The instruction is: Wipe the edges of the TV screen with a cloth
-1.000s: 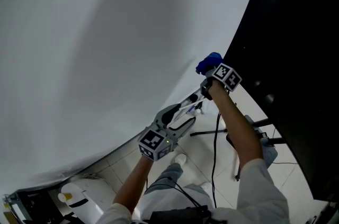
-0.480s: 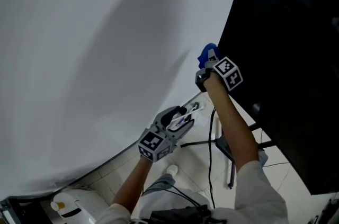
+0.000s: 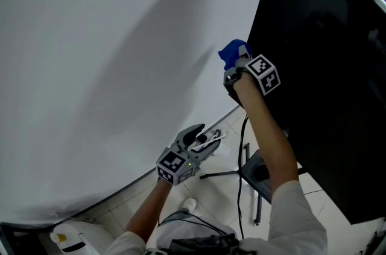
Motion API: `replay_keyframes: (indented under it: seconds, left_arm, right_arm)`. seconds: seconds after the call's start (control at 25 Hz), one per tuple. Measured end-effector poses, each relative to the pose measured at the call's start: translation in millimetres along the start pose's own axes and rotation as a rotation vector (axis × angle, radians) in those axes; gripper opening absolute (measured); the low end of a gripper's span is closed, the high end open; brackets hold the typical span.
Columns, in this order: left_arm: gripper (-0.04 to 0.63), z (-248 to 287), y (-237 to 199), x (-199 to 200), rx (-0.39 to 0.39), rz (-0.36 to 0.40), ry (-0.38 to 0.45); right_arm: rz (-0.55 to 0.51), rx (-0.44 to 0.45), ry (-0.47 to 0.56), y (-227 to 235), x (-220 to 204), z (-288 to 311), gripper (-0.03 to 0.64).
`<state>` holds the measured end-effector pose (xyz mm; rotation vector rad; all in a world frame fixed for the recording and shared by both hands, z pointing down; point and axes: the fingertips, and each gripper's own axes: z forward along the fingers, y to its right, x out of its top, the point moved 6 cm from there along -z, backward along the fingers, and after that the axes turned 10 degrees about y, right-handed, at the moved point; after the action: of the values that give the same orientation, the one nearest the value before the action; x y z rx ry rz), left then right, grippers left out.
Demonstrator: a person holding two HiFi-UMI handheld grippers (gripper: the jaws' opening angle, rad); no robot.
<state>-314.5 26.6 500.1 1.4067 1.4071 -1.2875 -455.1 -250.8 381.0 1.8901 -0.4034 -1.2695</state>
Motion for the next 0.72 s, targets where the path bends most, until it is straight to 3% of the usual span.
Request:
replay_keyframes:
  seconds: [0.72]
  left_arm:
    - [0.282,37,6,33,-0.066,0.062,0.034]
  right_arm:
    - [-0.135,0.195,0.145,-152,117,56,0.072]
